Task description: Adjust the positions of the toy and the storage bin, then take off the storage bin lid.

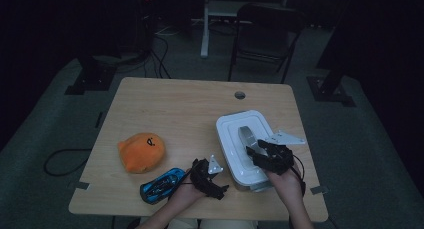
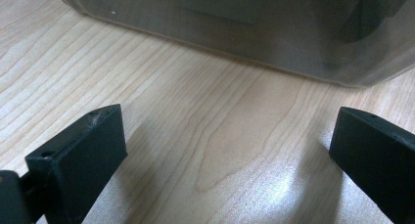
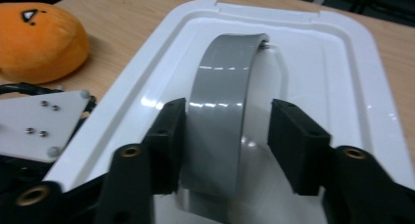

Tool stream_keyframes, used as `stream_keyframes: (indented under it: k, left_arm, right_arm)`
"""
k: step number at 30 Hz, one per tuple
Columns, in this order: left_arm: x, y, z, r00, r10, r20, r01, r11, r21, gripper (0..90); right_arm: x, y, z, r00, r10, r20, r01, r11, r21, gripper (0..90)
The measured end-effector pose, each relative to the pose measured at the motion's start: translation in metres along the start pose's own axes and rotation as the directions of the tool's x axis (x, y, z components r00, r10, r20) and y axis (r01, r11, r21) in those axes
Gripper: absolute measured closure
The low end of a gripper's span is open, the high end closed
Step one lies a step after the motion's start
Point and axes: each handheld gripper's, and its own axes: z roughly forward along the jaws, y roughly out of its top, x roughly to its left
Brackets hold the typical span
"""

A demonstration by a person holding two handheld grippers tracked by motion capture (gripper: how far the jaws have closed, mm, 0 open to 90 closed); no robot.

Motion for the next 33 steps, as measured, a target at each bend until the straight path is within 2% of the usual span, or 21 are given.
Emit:
stream_keyframes:
  k: [3, 10, 18, 25, 33]
  left_arm:
    - [0.000, 0.000, 0.000, 1.0000, 0.000, 0.000, 0.000, 1.0000, 0.000, 0.9]
    - [0.000, 0.000, 0.000, 1.0000, 0.000, 0.000, 0.000, 1.0000, 0.000, 0.9]
    - [0.000, 0.000, 0.000, 1.0000, 0.000, 0.000, 0.000, 1.0000, 0.001, 0.9]
    - [0.000, 0.000, 0.000, 1.0000, -0.001, 0.000, 0.001, 1.0000, 0.000, 0.9]
    - [0.000, 0.000, 0.000, 1.0000, -0.001, 0.001, 0.001, 1.0000, 0.001, 0.9]
  right_arm:
    - [0.002, 0.001, 0.003, 0.9997, -0.022, 0.008, 0.022, 0.999, 0.027, 52.7]
    - [0.003, 0.002, 0.004, 0.9997, -0.013, -0.020, 0.014, 0.999, 0.034, 65.5]
    - [0.001, 0.001, 0.002, 0.9993, 0.020, -0.033, -0.019, 1.000, 0.022, 67.5]
    - [0.002, 0.005, -0.003, 0.9995, 0.005, -0.032, -0.005, 1.000, 0.012, 67.8]
    - [0.001, 0.015, -0.015, 0.9993, -0.002, -0.037, 0.001, 1.000, -0.028, 67.9]
